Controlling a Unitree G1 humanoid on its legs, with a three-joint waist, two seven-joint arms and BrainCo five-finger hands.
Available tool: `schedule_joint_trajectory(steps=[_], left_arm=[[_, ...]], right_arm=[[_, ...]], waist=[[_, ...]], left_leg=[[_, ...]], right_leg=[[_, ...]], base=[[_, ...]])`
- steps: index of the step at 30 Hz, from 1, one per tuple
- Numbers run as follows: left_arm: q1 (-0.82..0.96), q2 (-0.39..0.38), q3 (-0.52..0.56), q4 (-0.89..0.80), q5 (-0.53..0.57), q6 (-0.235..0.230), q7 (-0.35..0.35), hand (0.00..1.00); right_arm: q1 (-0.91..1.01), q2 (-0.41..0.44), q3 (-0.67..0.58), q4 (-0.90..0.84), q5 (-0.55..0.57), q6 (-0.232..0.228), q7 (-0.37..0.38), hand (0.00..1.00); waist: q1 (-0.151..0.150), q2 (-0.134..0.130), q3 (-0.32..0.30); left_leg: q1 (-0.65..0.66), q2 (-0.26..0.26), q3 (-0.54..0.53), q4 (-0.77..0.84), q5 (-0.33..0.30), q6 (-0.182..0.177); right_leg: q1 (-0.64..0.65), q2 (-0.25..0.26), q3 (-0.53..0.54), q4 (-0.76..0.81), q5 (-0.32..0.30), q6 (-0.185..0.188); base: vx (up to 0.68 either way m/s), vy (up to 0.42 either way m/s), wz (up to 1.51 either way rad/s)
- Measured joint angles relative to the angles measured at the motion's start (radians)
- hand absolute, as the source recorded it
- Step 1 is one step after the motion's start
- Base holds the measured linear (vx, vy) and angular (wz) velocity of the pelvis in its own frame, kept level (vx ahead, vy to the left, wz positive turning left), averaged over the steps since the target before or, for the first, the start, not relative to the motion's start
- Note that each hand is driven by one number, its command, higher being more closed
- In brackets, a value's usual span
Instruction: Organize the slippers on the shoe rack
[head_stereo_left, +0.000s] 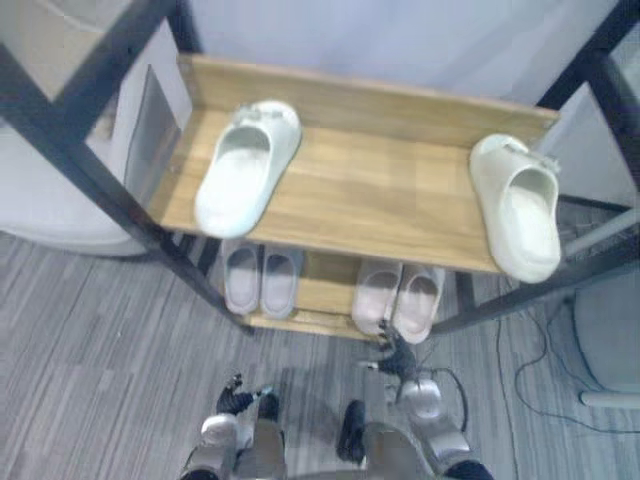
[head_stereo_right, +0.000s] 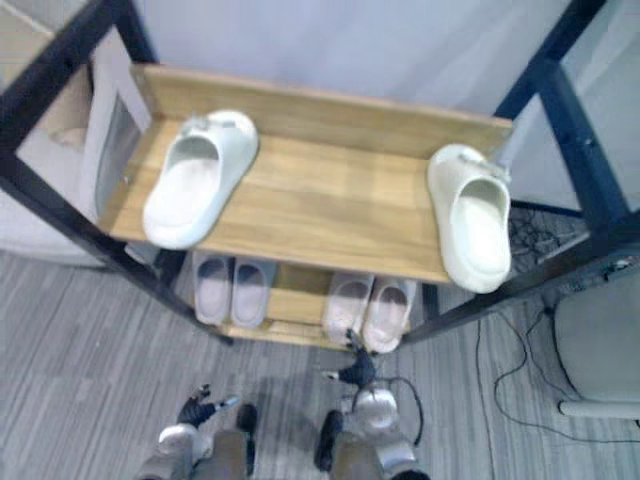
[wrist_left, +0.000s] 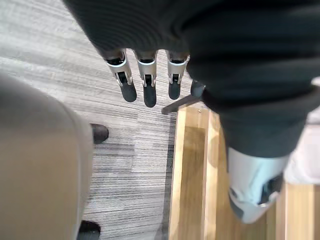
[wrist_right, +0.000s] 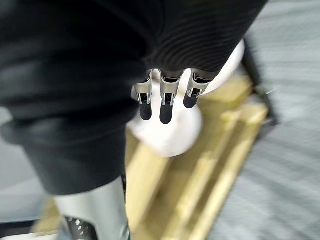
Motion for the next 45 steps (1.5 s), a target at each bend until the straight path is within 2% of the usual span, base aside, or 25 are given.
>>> schedule_joint_trajectory(steps=[4, 12, 15, 19, 23, 26, 29, 35, 40, 45], left_arm=[[0.017, -0.017, -0.017, 0.01, 0.014, 0.008, -0.001, 0.0], [0.008, -0.015, -0.097, 0.026, 0.051, 0.007, -0.003, 0.0], [0.005, -0.015, -0.178, 0.013, 0.051, 0.006, -0.003, 0.0], [0.005, -0.012, -0.354, -0.131, 0.05, 0.004, -0.017, 0.0], [0.008, -0.011, -0.524, -0.419, 0.026, -0.023, -0.069, 0.0], [0.009, -0.004, -0.601, -0.662, -0.027, -0.06, -0.114, 0.0], [0.0, -0.003, -0.621, -0.842, -0.088, -0.082, -0.129, 0.0], [-0.132, 0.028, -0.589, -1.031, -0.17, -0.103, -0.113, 0.0], [-0.248, 0.048, -0.507, -1.081, -0.199, -0.126, -0.066, 0.0], [-0.271, 0.086, -0.42, -1.08, -0.198, -0.131, -0.019, 0.0]], right_arm=[[0.017, -0.007, -0.051, 0.159, -0.026, 0.013, -0.001, 0.0], [0.017, -0.01, -0.113, 0.323, -0.026, 0.022, -0.006, 0.0], [0.011, -0.009, -0.116, 0.347, -0.015, 0.021, -0.006, 0.0], [0.015, -0.008, -0.122, 0.349, 0.005, 0.021, -0.006, 0.0], [0.016, -0.008, -0.124, 0.349, 0.005, 0.02, -0.006, 0.0], [0.017, -0.009, -0.133, 0.35, 0.013, 0.019, -0.007, 0.0], [0.018, -0.013, -0.132, 0.364, 0.014, 0.011, -0.007, 0.0], [0.017, -0.024, -0.108, 0.364, 0.012, 0.008, -0.007, 0.0], [0.016, -0.043, -0.099, 0.363, 0.004, 0.009, -0.005, 0.0], [0.017, -0.048, -0.093, 0.358, 0.004, 0.009, 0.006, 0.0]], waist=[[-0.003, 0.027, -0.043], [-0.009, 0.031, -0.062], [-0.016, 0.034, -0.069], [-0.018, 0.04, -0.073], [-0.026, 0.045, -0.083], [-0.03, 0.058, -0.093], [-0.031, 0.069, -0.117], [-0.032, 0.074, -0.133], [-0.035, 0.065, -0.136], [-0.042, 0.051, -0.145]], left_leg=[[0.071, -0.001, 0.015, -0.049, 0.007, 0.001], [0.118, -0.004, 0.016, -0.092, 0.035, 0.002], [0.136, -0.008, 0.017, -0.102, 0.043, 0.007], [0.15, -0.014, 0.017, -0.13, 0.063, 0.013], [0.156, -0.021, 0.006, -0.155, 0.071, 0.015], [0.157, -0.027, -0.01, -0.163, 0.076, 0.016], [0.158, -0.026, -0.013, -0.175, 0.077, 0.016], [0.165, -0.027, -0.017, -0.186, 0.09, 0.018], [0.176, -0.032, -0.017, -0.195, 0.09, 0.019], [0.177, -0.033, -0.017, -0.195, 0.09, 0.019]], right_leg=[[0.087, 0.017, 0.009, -0.104, 0.043, 0.008], [0.154, 0.036, 0.016, -0.2, 0.101, 0.004], [0.172, 0.037, 0.025, -0.224, 0.119, 0.0], [0.182, 0.034, 0.028, -0.243, 0.129, 0.009], [0.183, 0.027, 0.018, -0.248, 0.129, 0.008], [0.184, 0.025, 0.004, -0.249, 0.127, 0.01], [0.186, 0.026, 0.003, -0.249, 0.124, 0.013], [0.191, 0.03, -0.004, -0.243, 0.126, 0.01], [0.198, 0.025, -0.01, -0.243, 0.125, 0.011], [0.199, 0.024, -0.014, -0.244, 0.125, 0.012]], base=[[0.06, 0.024, -0.09], [-0.02, -0.003, -0.03], [-0.08, 0.007, -0.02], [-0.09, 0.007, 0.0], [-0.07, 0.014, 0.07], [-0.02, 0.002, 0.13], [0.03, 0.003, 0.05], [0.06, 0.0, 0.03], [0.03, 0.006, 0.0], [-0.01, 0.0, 0.0]])
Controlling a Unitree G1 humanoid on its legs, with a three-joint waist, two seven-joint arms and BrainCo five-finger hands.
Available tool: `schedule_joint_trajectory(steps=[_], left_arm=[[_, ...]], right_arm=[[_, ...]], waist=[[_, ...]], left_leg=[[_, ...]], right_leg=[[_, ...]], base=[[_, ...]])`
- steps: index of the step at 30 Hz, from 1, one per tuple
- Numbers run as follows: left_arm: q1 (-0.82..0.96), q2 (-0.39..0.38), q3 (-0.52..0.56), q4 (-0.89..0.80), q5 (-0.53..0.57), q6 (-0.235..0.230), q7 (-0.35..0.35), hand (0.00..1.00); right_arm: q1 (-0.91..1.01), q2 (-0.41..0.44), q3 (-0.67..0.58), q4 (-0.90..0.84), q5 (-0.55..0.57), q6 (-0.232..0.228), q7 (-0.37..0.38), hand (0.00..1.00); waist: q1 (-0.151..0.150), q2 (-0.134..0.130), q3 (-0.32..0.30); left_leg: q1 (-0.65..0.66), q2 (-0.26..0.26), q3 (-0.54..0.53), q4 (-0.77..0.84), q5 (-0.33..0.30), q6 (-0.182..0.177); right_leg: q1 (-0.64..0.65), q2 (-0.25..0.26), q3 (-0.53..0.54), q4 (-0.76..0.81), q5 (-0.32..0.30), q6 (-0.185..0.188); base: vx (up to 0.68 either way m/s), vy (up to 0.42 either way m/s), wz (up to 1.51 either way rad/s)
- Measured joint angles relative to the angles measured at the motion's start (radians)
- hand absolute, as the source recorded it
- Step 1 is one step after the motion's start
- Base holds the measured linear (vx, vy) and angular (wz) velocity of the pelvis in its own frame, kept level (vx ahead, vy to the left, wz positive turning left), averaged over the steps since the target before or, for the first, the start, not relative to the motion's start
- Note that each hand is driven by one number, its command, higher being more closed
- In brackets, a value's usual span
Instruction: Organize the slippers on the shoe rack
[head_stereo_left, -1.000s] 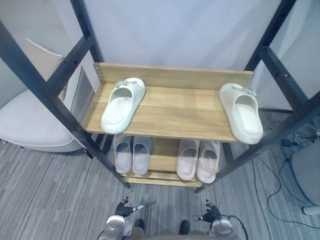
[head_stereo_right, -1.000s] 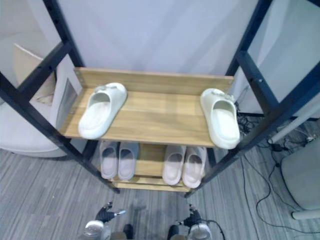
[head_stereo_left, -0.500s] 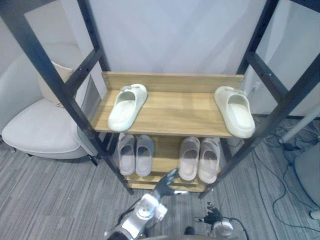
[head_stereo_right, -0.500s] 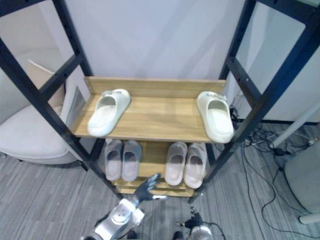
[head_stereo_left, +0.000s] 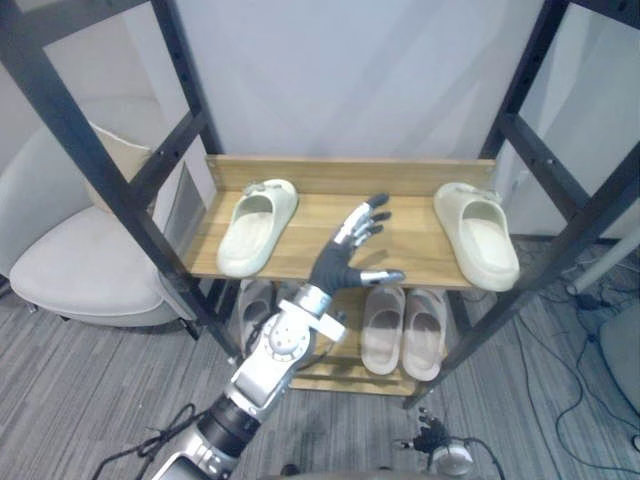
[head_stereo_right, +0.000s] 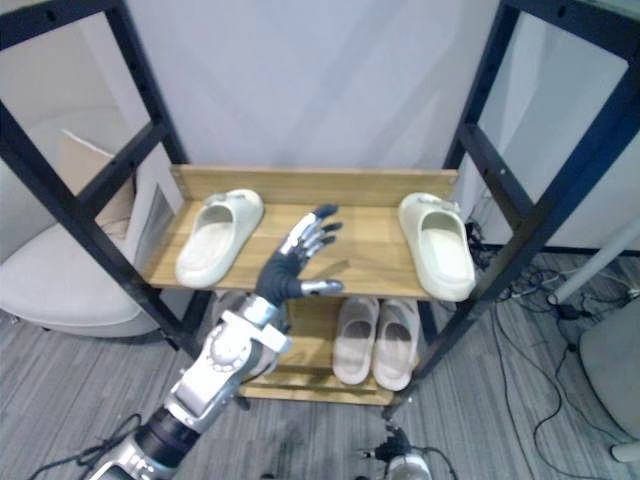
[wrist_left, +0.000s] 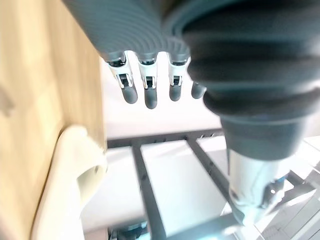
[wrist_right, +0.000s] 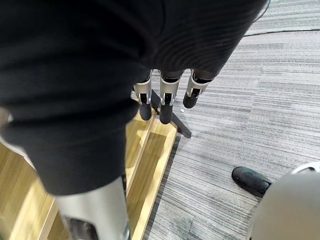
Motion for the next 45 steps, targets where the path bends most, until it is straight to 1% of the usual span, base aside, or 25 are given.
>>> schedule_joint_trajectory(steps=[1, 6, 8, 14, 17, 23, 26, 32, 35, 41, 45], left_arm=[[-0.002, 0.004, 0.012, 0.002, 0.0, 0.0, 0.004, 0.0], [-0.099, 0.069, 0.145, 0.1, 0.01, -0.001, 0.037, 0.0], [-0.117, 0.089, 0.176, 0.125, 0.011, -0.001, 0.051, 0.0], [-0.2, 0.192, 0.278, 0.269, 0.011, 0.005, 0.072, 0.0], [-0.227, 0.228, 0.292, 0.303, 0.012, 0.011, 0.073, 0.0], [-0.318, 0.328, 0.297, 0.408, 0.071, 0.034, 0.069, 0.0], [-0.329, 0.374, 0.297, 0.448, 0.088, 0.037, 0.067, 0.0], [-0.33, 0.46, 0.297, 0.496, 0.174, 0.053, 0.053, 0.0], [-0.33, 0.467, 0.296, 0.504, 0.212, 0.059, 0.037, 0.0], [-0.33, 0.482, 0.294, 0.526, 0.279, 0.06, 0.004, 0.0], [-0.33, 0.493, 0.276, 0.552, 0.318, 0.062, -0.002, 0.0]], right_arm=[[0.0, 0.0, 0.0, 0.0, 0.0, 0.0, 0.001, 0.0], [0.001, -0.007, -0.001, -0.011, 0.0, 0.0, 0.01, 0.0], [0.002, -0.01, -0.003, -0.011, 0.0, 0.001, 0.015, 0.0], [0.007, -0.011, -0.012, -0.011, -0.001, 0.002, 0.028, 0.0], [0.009, -0.011, -0.018, -0.011, -0.001, 0.002, 0.029, 0.0], [0.007, -0.01, -0.023, -0.012, -0.001, 0.002, 0.038, 0.0], [0.008, -0.01, -0.028, -0.012, -0.001, 0.002, 0.042, 0.0], [0.02, -0.013, -0.051, -0.015, -0.001, 0.001, 0.046, 0.0], [0.024, -0.019, -0.056, -0.016, -0.001, 0.0, 0.046, 0.0], [0.039, -0.03, -0.056, -0.017, -0.001, 0.0, 0.049, 0.0], [0.048, -0.036, -0.056, -0.018, -0.001, 0.0, 0.05, 0.0]], waist=[[-0.001, -0.001, 0.0], [-0.003, -0.003, 0.001], [-0.006, -0.004, 0.002], [-0.009, -0.016, 0.009], [-0.012, -0.018, 0.01], [-0.014, -0.013, 0.015], [-0.014, -0.01, 0.017], [-0.01, -0.002, 0.022], [-0.011, 0.004, 0.025], [-0.011, 0.008, 0.027], [-0.012, 0.012, 0.03]], left_leg=[[0.001, 0.0, 0.0, 0.0, 0.0, 0.0], [0.001, 0.001, -0.001, 0.0, 0.001, 0.001], [-0.001, 0.002, -0.001, 0.0, 0.001, 0.001], [-0.006, 0.002, 0.002, 0.0, 0.001, 0.001], [-0.008, 0.001, 0.003, 0.0, 0.0, 0.0], [-0.021, -0.002, 0.007, 0.0, 0.0, 0.0], [-0.021, -0.001, 0.013, 0.0, 0.0, 0.0], [-0.02, 0.002, 0.033, 0.0, -0.003, -0.002], [-0.02, 0.003, 0.036, 0.0, -0.003, -0.002], [-0.02, 0.008, 0.041, 0.0, -0.006, -0.006], [-0.02, 0.008, 0.047, 0.0, -0.006, -0.007]], right_leg=[[-0.001, 0.0, -0.001, -0.001, 0.0, 0.0], [-0.004, 0.0, -0.004, -0.007, 0.0, 0.0], [-0.006, 0.0, -0.004, -0.007, 0.0, 0.0], [-0.014, 0.0, 0.0, -0.007, 0.0, 0.0], [-0.018, -0.001, 0.001, -0.007, -0.001, 0.001], [-0.031, 0.001, 0.012, -0.003, 0.0, 0.0], [-0.031, 0.001, 0.02, -0.003, 0.001, -0.001], [-0.047, 0.004, 0.045, -0.007, 0.003, -0.003], [-0.048, 0.004, 0.048, -0.006, 0.003, -0.003], [-0.047, 0.01, 0.055, -0.003, 0.005, -0.005], [-0.048, 0.011, 0.06, 0.0, 0.006, -0.005]], base=[[-0.06, -0.003, 0.01], [-0.06, -0.003, 0.0], [0.0, 0.0, 0.0], [0.0, 0.0, 0.0], [0.0, 0.0, 0.0], [0.01, 0.004, -0.03], [-0.01, 0.006, -0.06], [-0.04, 0.002, -0.1], [-0.01, 0.0, -0.02], [0.01, -0.001, -0.01], [0.01, 0.001, -0.04]])
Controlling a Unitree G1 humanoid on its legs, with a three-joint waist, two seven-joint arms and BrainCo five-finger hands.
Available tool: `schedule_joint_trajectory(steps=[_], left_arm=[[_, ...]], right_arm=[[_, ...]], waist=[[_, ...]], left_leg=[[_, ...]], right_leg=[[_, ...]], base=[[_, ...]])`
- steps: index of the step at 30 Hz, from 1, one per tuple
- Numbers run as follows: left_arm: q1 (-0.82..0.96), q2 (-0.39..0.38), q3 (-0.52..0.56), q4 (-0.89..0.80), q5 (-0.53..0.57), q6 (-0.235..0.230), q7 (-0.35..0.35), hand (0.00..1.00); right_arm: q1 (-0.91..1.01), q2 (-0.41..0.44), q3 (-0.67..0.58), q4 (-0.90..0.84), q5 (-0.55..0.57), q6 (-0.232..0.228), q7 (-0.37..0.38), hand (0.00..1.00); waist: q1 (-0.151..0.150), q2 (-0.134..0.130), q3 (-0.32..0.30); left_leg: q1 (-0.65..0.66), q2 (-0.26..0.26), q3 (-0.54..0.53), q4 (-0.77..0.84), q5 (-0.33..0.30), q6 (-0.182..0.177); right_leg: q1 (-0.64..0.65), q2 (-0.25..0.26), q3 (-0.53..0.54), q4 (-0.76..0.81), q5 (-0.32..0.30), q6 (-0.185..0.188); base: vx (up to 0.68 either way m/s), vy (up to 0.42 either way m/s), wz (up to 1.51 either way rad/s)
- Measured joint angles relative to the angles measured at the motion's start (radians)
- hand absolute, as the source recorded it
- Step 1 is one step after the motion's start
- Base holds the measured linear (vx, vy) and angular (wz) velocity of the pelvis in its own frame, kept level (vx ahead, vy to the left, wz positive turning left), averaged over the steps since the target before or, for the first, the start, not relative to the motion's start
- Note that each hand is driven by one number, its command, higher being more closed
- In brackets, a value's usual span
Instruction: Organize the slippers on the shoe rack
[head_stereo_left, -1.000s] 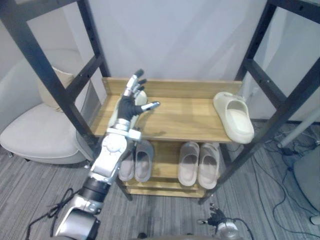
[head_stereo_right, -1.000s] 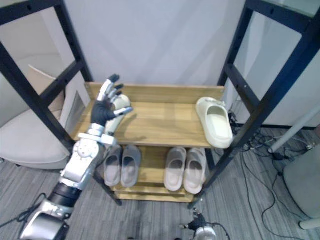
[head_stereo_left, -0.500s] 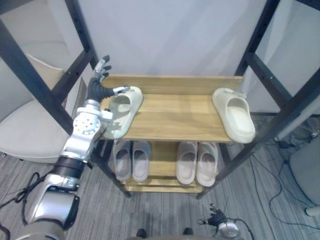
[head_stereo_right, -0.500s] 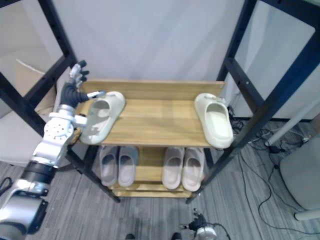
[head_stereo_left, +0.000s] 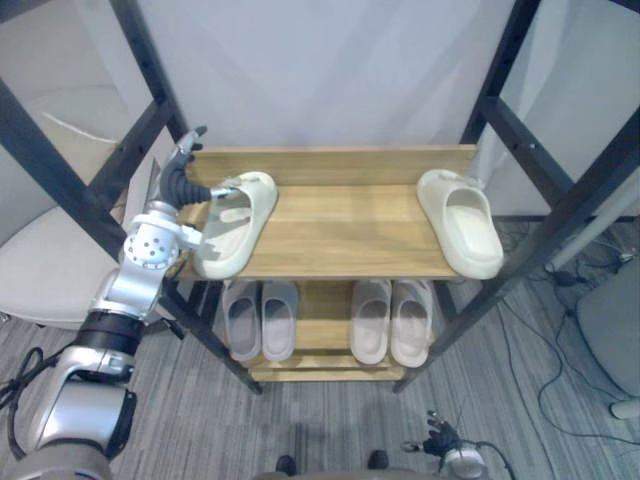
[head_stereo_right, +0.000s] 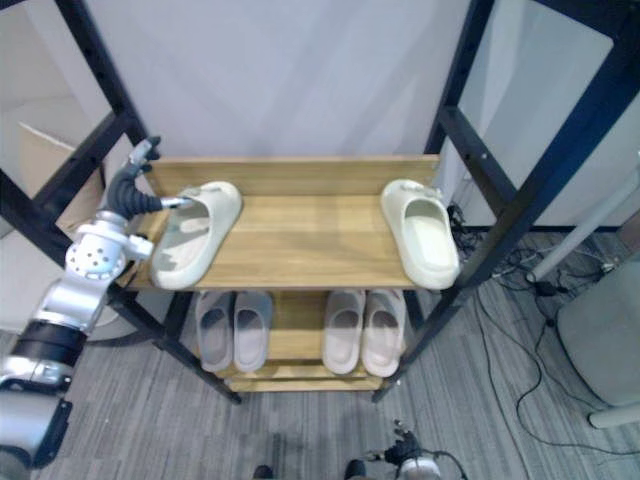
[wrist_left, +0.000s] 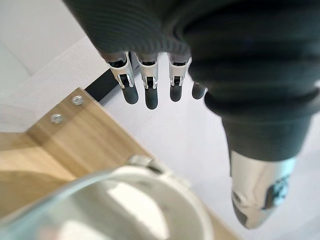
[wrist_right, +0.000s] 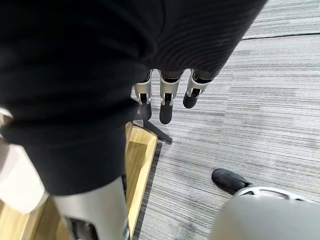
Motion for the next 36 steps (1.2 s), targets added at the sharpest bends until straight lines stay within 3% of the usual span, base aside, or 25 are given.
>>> schedule_joint_trajectory(steps=[17, 18, 22, 36], left_arm=[[-0.081, 0.006, -0.085, 0.124, 0.215, 0.023, 0.0, 0.0], [-0.082, 0.006, -0.087, 0.126, 0.22, 0.026, 0.0, 1.0], [-0.101, 0.008, -0.098, 0.146, 0.262, 0.039, -0.001, 1.0], [-0.137, 0.011, -0.093, 0.188, 0.234, 0.049, 0.03, 1.0]], right_arm=[[0.041, -0.005, 0.0, -0.071, 0.0, -0.009, 0.0, 0.0], [0.041, -0.005, 0.0, -0.071, 0.0, -0.009, 0.0, 0.0], [0.04, -0.005, 0.0, -0.073, 0.0, -0.011, 0.0, 0.0], [0.039, -0.004, 0.0, -0.075, 0.0, -0.01, 0.0, 0.0]], waist=[[0.004, 0.008, 0.002], [0.004, 0.009, 0.002], [0.003, 0.008, 0.002], [-0.009, 0.008, 0.002]], left_leg=[[-0.028, 0.001, 0.04, 0.0, 0.001, 0.001], [-0.028, 0.001, 0.04, 0.0, 0.001, 0.001], [-0.032, 0.001, 0.054, 0.0, 0.001, 0.001], [-0.035, 0.0, 0.082, -0.001, 0.001, 0.001]], right_leg=[[-0.051, 0.001, 0.043, 0.0, 0.017, -0.003], [-0.051, 0.001, 0.043, 0.0, 0.017, -0.003], [-0.067, 0.001, 0.052, -0.002, 0.021, -0.004], [-0.085, 0.001, 0.075, -0.005, 0.034, -0.002]], base=[[-0.01, 0.002, -0.06], [-0.01, 0.002, -0.06], [-0.04, 0.001, -0.09], [-0.02, -0.002, -0.06]])
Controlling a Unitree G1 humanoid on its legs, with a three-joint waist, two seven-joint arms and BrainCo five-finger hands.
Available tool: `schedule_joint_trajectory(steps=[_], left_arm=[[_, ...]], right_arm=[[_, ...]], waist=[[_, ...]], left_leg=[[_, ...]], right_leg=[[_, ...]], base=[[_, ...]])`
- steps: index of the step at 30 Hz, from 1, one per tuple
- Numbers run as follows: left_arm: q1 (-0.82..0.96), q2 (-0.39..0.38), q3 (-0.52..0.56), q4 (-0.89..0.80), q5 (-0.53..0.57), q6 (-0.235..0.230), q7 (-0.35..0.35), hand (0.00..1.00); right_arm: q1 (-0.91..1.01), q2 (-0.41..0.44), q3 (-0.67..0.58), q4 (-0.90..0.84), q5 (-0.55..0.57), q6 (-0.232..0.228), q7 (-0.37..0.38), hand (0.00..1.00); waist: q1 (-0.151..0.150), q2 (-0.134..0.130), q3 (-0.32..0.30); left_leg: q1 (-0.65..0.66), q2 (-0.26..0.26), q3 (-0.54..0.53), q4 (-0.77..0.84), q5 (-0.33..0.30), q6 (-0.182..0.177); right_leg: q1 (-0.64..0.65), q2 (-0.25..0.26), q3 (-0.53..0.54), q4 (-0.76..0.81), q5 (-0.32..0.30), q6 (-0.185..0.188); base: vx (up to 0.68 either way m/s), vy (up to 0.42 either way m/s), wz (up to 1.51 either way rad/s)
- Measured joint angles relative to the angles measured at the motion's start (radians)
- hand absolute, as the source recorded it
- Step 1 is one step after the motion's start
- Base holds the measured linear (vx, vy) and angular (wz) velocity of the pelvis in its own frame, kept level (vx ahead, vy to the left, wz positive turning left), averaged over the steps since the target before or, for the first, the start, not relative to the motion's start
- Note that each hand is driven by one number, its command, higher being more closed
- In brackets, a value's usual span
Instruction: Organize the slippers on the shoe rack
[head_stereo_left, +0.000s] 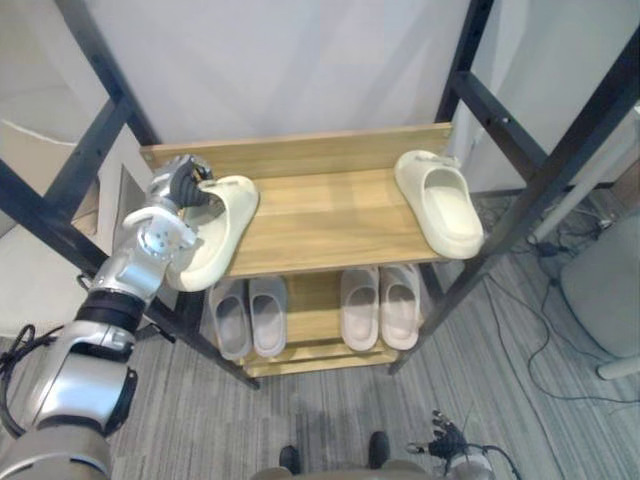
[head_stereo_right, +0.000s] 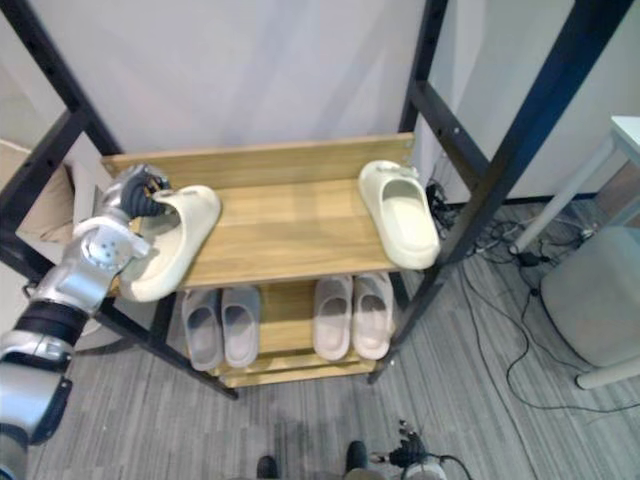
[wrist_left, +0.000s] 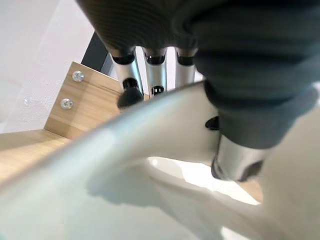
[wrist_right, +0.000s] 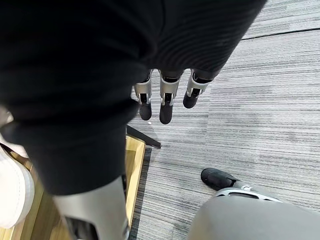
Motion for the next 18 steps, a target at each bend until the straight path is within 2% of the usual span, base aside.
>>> schedule_joint_trajectory(steps=[6, 12, 14, 18], left_arm=[[0.0, -0.029, 0.019, -0.006, -0.051, 0.007, 0.003, 1.0], [-0.001, -0.09, 0.018, -0.063, -0.064, 0.008, 0.022, 1.0], [-0.03, -0.14, 0.008, -0.072, -0.064, 0.008, 0.025, 1.0], [-0.081, -0.18, -0.008, -0.072, -0.063, 0.009, 0.044, 1.0]], right_arm=[[0.0, 0.001, 0.0, -0.002, 0.0, 0.001, 0.0, 0.0], [-0.002, 0.004, 0.001, -0.022, 0.0, 0.002, -0.002, 0.0], [-0.003, 0.004, 0.001, -0.034, 0.0, 0.002, -0.003, 0.0], [-0.008, 0.001, 0.001, -0.035, 0.0, 0.002, -0.006, 0.0]], waist=[[-0.002, 0.0, 0.0], [-0.031, 0.003, 0.002], [-0.04, 0.009, 0.009], [-0.053, 0.016, 0.017]], left_leg=[[0.0, -0.003, -0.003, 0.0, 0.0, 0.0], [0.001, -0.006, -0.002, 0.001, 0.001, 0.001], [0.001, -0.006, 0.001, 0.001, 0.001, 0.001], [0.002, -0.004, 0.012, 0.001, 0.001, 0.001]], right_leg=[[0.003, -0.003, -0.002, 0.0, 0.001, 0.001], [0.008, -0.005, -0.002, 0.001, 0.003, 0.003], [0.006, -0.005, 0.002, 0.005, 0.006, 0.002], [0.0, -0.002, 0.015, 0.005, 0.009, -0.001]], base=[[0.0, 0.0, 0.0], [0.0, 0.0, 0.0], [0.0, 0.0, -0.05], [-0.01, -0.008, -0.08]])
